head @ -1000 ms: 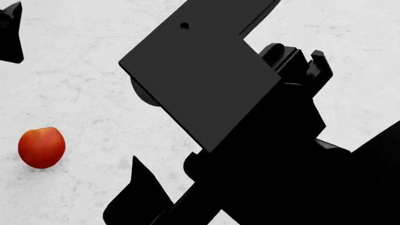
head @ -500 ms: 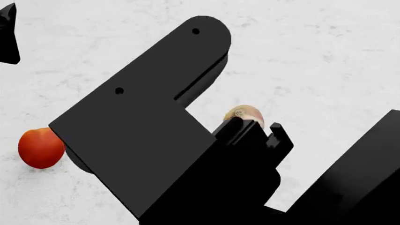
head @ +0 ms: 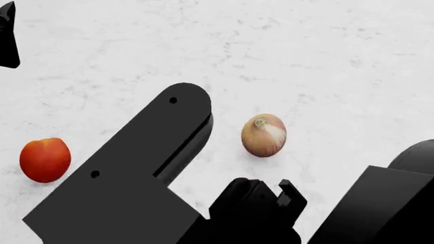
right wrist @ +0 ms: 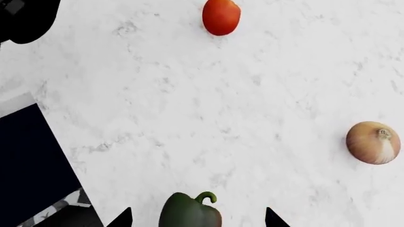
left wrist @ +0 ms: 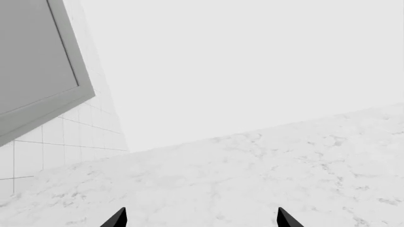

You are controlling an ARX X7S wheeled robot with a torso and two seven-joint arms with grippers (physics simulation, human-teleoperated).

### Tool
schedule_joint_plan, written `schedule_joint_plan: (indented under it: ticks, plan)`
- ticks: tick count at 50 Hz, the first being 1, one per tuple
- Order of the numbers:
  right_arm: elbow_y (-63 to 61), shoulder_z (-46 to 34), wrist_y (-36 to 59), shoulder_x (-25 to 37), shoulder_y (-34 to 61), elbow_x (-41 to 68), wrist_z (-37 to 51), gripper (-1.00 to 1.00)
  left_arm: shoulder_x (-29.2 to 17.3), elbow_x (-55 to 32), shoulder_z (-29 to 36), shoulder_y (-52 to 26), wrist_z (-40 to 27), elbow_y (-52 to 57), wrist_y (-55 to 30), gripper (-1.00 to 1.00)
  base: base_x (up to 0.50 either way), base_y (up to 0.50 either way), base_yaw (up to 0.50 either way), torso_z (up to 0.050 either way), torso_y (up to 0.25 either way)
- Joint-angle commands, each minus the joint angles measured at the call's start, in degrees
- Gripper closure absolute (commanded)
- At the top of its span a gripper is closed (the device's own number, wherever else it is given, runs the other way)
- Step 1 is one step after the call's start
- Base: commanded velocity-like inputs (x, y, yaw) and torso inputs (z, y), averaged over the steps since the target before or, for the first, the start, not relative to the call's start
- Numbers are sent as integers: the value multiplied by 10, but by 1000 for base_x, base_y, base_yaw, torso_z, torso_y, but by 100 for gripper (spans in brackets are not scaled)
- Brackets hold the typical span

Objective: Place the avocado, onion, tomato and bell pepper on the cutting board.

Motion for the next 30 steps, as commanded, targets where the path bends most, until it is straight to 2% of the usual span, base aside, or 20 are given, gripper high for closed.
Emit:
schedule_joint_plan:
  ticks: [1, 30]
  plan:
    - [-20, -18, -4, 4, -15, -7, -5, -100, -1, -2, 0, 2, -1, 2, 0, -100, 0, 0, 0, 0, 0]
    - [-50, -42, 16, 28, -121, -110, -43, -100, -6, -5, 7, 7, -3, 8, 2, -100, 0, 0, 0, 0, 0]
